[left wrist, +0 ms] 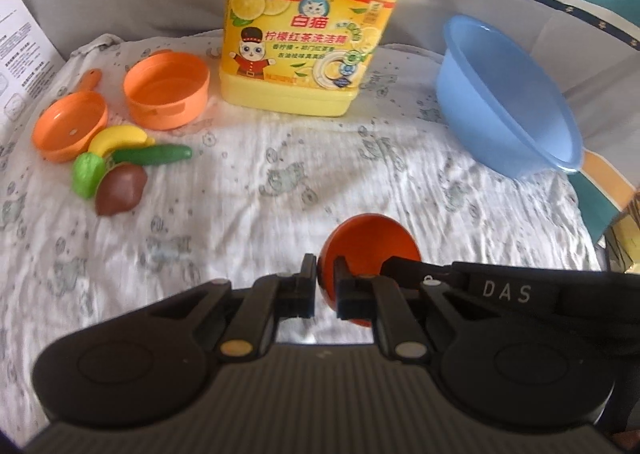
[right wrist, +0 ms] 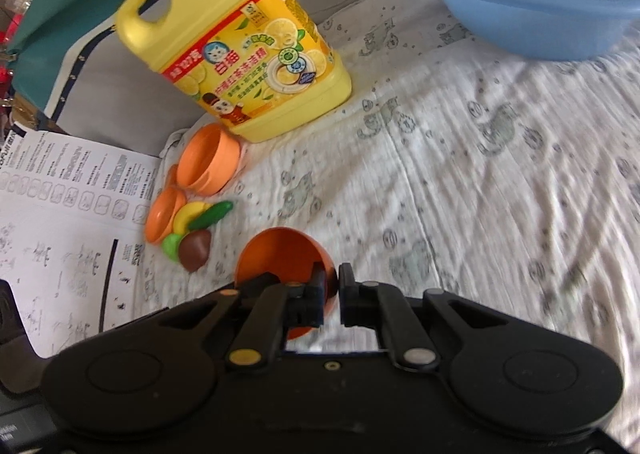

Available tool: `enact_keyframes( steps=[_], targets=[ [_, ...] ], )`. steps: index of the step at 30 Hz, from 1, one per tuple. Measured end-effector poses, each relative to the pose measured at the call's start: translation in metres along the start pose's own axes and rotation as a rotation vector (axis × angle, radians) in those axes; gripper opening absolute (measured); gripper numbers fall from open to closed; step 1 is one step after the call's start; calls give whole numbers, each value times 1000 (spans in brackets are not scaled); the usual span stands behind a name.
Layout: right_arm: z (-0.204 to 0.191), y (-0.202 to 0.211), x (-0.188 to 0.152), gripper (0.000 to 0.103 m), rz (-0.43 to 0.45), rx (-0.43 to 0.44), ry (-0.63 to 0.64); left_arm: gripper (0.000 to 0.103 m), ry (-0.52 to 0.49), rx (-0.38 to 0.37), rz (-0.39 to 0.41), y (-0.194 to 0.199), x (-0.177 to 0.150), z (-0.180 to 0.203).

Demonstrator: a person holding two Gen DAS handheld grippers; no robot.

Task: Organize plates and bowls
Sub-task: 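Lift the orange bowl with both grippers, then carry the orange bowl with both grippers over the clear bowl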

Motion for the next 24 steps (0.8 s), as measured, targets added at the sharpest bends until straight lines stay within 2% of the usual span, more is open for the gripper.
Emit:
enact_keyframes(
  steps=[15, 24],
  targets=[
    [26, 87, -72, 7, 12, 35, -29, 8, -16, -53, 28, 78, -71, 40],
    [42, 126, -114, 9, 25, 44, -21, 9, -43, -71, 35, 108, -108, 64]
  ],
)
Point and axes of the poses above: each gripper's, at about its wrist camera, not at the fingertips, and y roughly against the way its jaws point, z to its right, x to its top, the point moved 1 cm from there along -y, roughly the way its jaws point, and after that the axes turned 5 degrees about -y, right-handed, at the moved point
